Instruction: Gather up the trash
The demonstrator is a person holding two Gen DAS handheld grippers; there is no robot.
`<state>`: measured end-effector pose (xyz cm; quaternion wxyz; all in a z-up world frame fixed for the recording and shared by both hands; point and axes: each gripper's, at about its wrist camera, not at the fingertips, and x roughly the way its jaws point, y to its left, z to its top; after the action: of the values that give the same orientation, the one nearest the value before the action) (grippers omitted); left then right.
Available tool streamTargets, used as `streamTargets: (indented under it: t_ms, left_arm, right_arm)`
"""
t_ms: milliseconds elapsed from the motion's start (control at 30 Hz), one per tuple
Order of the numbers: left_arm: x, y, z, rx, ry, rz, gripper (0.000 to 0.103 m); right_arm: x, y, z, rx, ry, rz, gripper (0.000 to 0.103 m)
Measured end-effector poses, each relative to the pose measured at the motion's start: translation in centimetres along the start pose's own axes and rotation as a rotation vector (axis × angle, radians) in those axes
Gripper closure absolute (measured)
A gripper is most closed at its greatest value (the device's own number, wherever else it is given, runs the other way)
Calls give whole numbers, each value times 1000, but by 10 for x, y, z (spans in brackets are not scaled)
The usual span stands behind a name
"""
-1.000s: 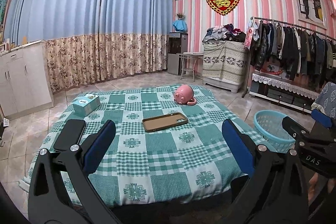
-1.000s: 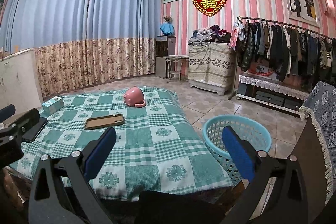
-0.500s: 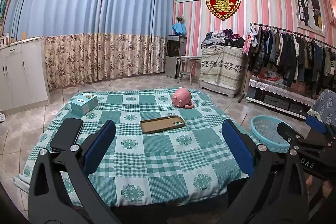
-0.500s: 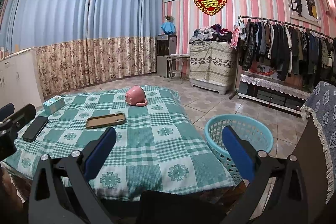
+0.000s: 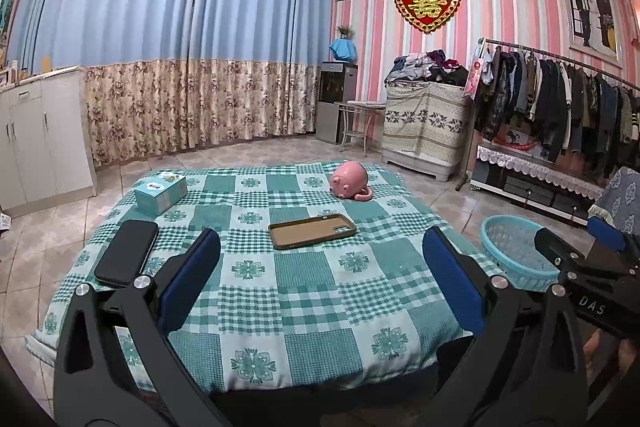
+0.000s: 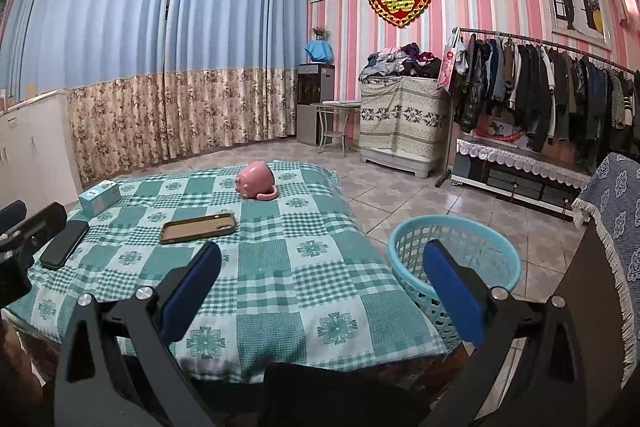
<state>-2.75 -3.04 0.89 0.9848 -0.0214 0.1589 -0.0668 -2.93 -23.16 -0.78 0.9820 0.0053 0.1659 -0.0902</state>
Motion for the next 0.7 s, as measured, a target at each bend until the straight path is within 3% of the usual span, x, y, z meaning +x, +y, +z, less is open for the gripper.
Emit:
streamTargets:
  t_ms: [700]
  left_arm:
    - [0, -1, -2, 0, -7, 1, 5]
  right_arm:
    - [0, 0, 0, 0, 1, 0, 4]
